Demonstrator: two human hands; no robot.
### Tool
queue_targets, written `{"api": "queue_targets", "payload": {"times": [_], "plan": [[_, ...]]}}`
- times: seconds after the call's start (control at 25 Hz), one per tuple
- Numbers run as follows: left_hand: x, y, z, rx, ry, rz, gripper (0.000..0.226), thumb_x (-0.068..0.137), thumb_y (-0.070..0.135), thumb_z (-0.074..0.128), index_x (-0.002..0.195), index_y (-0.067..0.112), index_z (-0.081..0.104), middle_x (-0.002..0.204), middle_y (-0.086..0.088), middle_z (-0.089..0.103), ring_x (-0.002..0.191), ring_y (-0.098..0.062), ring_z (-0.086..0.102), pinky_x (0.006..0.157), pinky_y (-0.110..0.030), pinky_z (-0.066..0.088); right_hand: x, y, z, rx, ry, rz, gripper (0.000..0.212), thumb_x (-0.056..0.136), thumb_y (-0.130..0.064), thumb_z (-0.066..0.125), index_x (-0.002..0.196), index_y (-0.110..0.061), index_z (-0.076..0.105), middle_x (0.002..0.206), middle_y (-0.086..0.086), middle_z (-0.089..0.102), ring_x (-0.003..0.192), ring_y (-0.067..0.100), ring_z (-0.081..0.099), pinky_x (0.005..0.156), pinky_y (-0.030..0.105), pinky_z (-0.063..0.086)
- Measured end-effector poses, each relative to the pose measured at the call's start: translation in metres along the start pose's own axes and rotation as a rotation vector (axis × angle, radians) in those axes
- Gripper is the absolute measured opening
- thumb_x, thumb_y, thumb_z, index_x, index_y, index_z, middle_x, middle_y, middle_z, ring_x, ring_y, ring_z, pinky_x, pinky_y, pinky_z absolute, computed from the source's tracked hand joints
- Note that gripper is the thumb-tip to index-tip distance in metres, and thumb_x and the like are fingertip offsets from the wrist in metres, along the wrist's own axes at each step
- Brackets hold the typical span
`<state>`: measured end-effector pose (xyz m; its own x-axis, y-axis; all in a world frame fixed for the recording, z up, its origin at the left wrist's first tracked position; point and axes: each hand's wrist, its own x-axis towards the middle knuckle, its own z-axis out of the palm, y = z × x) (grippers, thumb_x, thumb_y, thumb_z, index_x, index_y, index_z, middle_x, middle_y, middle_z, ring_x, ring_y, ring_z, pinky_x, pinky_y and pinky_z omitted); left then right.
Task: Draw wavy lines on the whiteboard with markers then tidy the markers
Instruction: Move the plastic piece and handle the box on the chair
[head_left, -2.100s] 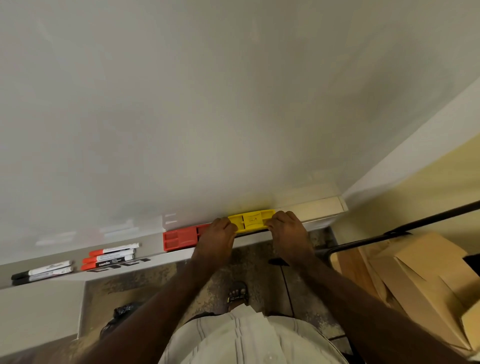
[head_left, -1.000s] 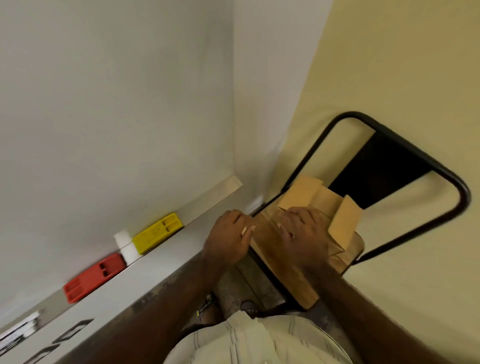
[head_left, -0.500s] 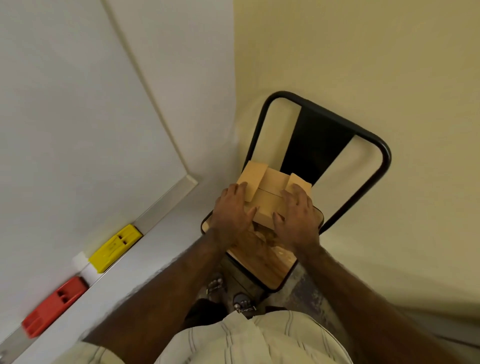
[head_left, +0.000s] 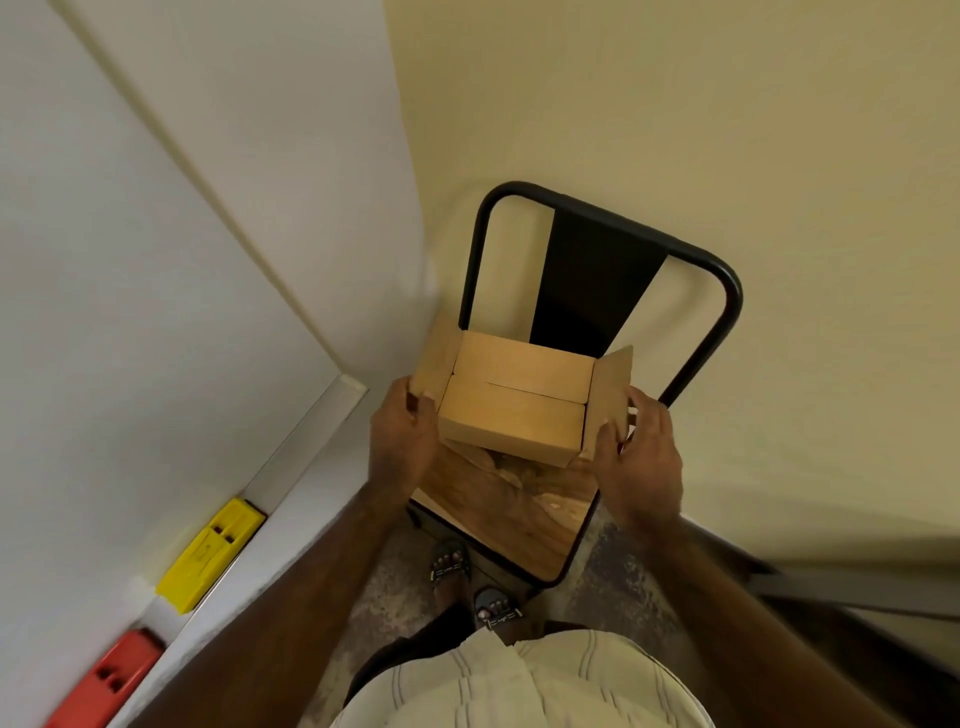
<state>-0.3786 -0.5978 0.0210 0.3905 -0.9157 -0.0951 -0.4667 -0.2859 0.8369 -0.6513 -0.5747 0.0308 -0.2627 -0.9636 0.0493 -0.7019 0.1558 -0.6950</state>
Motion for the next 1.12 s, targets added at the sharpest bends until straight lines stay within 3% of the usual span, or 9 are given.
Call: {"api": "queue_targets", "payload": {"times": [0.12,0.2,0.44,0.56,0.72,0.8,0.84,0.96,1.12], "plan": [[0.011,-0.013,-0.004,-0.245,0.020,-0.215,0.008,0.105,0.023,0.058,0.110,0.020,0.062,0.101,-0.007,0.076,0.082,-0.018,0.076,0.072,-0.034,0.063,-0.002,0.013,0.000,-0.033,0.037,0.071,0.046,0.104,-0.032,0.058,0.146,-0.019,0.044,0.144,0.005,0.051,0.117,0.027,0.064,0.085,0.043,0.063],[0.017,-0.018,-0.005,-0.338,-0.013,-0.294,0.014,0.104,0.021,0.060,0.115,0.012,0.062,0.102,-0.012,0.076,0.082,-0.023,0.077,0.074,-0.038,0.065,-0.004,0.020,0.002,-0.059,0.037,0.100,0.046,0.104,-0.032,0.059,0.145,-0.016,0.047,0.146,0.007,0.051,0.118,0.029,0.063,0.086,0.045,0.063],[0.015,-0.016,-0.009,-0.163,0.013,-0.168,0.028,0.101,0.023,0.065,0.128,0.017,0.058,0.120,-0.001,0.068,0.105,-0.016,0.067,0.093,-0.042,0.061,-0.005,0.022,0.009,-0.047,0.065,0.126,0.046,0.102,-0.033,0.063,0.142,-0.016,0.050,0.146,0.007,0.050,0.122,0.028,0.061,0.088,0.050,0.063],[0.012,-0.010,-0.012,0.027,0.120,0.035,0.054,0.096,0.018,0.070,0.144,0.013,0.046,0.137,-0.005,0.051,0.128,-0.020,0.050,0.107,-0.039,0.050,-0.002,0.019,0.008,-0.129,0.110,0.083,0.050,0.096,-0.029,0.070,0.140,-0.014,0.053,0.148,0.007,0.046,0.132,0.028,0.049,0.103,0.055,0.054],[0.010,0.004,-0.013,0.354,0.206,0.658,0.047,0.095,0.010,0.067,0.140,0.004,0.055,0.135,-0.015,0.053,0.128,-0.026,0.050,0.110,-0.038,0.045,0.005,0.001,0.005,-0.299,0.192,-0.153,0.040,0.096,-0.021,0.067,0.133,-0.007,0.063,0.147,0.012,0.052,0.138,0.032,0.044,0.113,0.054,0.042],[0.011,0.013,-0.007,0.384,0.061,0.927,0.036,0.097,0.008,0.066,0.133,0.004,0.062,0.126,-0.014,0.062,0.120,-0.024,0.055,0.105,-0.038,0.050,0.008,-0.010,0.008,-0.401,0.222,-0.319,0.034,0.102,-0.019,0.057,0.131,-0.005,0.067,0.141,0.014,0.060,0.138,0.034,0.048,0.114,0.054,0.040],[0.011,0.018,-0.004,0.397,-0.080,0.963,0.034,0.099,0.010,0.065,0.133,0.007,0.063,0.125,-0.011,0.064,0.119,-0.021,0.055,0.104,-0.037,0.050,0.010,-0.017,0.010,-0.427,0.220,-0.384,0.034,0.104,-0.020,0.053,0.132,-0.006,0.068,0.138,0.014,0.064,0.137,0.034,0.051,0.115,0.054,0.039],[0.022,0.030,0.008,0.535,-0.460,0.860,0.038,0.103,0.023,0.059,0.140,0.014,0.058,0.135,-0.005,0.062,0.124,-0.021,0.053,0.107,-0.037,0.044,0.011,-0.046,0.022,-0.317,0.107,-0.498,0.031,0.104,-0.020,0.055,0.129,-0.012,0.071,0.128,0.007,0.071,0.125,0.027,0.060,0.108,0.049,0.047],[0.047,0.036,0.020,0.754,-0.640,0.688,0.055,0.103,0.041,0.056,0.150,0.015,0.046,0.148,-0.005,0.053,0.133,-0.024,0.048,0.114,-0.042,0.039,0.013,-0.067,0.043,-0.284,-0.235,-0.425,0.036,0.102,-0.028,0.059,0.137,-0.021,0.064,0.135,-0.001,0.066,0.125,0.021,0.058,0.103,0.038,0.050]]}}
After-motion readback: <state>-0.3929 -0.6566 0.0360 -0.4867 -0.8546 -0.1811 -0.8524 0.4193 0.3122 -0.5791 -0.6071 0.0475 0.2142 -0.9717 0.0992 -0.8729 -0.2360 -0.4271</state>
